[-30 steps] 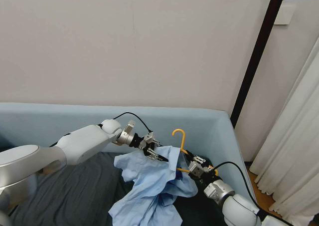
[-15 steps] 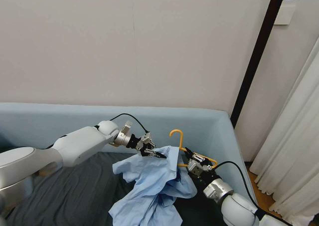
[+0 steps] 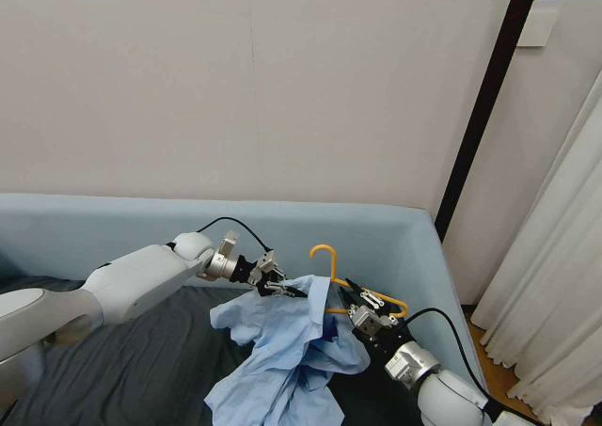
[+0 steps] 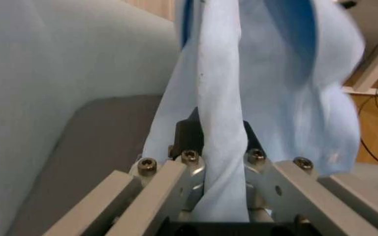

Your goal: Pick up the clothes from the sofa and hang them on the clothes hanger.

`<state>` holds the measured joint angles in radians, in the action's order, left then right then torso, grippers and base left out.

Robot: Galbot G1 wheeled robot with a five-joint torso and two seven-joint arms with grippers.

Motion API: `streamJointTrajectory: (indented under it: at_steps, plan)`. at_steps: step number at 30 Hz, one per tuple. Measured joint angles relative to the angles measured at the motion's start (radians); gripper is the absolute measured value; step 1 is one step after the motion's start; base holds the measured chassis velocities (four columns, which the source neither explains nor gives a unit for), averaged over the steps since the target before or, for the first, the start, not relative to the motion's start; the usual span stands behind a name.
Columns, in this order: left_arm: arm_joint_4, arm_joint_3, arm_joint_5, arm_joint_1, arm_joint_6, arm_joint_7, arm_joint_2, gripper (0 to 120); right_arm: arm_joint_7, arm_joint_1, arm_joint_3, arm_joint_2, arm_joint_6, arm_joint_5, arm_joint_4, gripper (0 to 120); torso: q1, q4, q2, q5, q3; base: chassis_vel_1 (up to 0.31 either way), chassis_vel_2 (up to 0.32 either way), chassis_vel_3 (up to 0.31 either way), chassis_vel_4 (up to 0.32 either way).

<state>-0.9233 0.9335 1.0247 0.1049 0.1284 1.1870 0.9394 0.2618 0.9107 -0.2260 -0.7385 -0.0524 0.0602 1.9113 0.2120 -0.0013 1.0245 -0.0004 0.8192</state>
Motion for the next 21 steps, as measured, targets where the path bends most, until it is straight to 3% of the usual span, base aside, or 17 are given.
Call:
streamJointTrajectory:
  at_steps: [7,15,21]
  plan:
    - [-0.011,-0.045,-0.007,-0.042,0.006,-0.003,-0.042,1,0.000,0.095,0.067,0.019,0.018,-0.026,0.071,60,0.000,-0.0003,0.000,0.0005,0.000,0.000,0.000,0.000,0.000]
    - [-0.010,-0.096,-0.019,-0.098,0.017,-0.005,-0.067,1,0.017,0.252,0.168,0.016,0.024,-0.081,0.128,91,0.000,-0.0003,0.000,0.0001,0.000,0.000,0.000,0.000,0.000]
    - [-0.003,-0.113,-0.005,-0.104,0.020,-0.018,-0.059,1,0.057,0.336,0.162,-0.045,0.000,-0.159,0.077,100,0.000,-0.0005,0.000,0.0006,0.000,0.000,0.000,0.000,0.000]
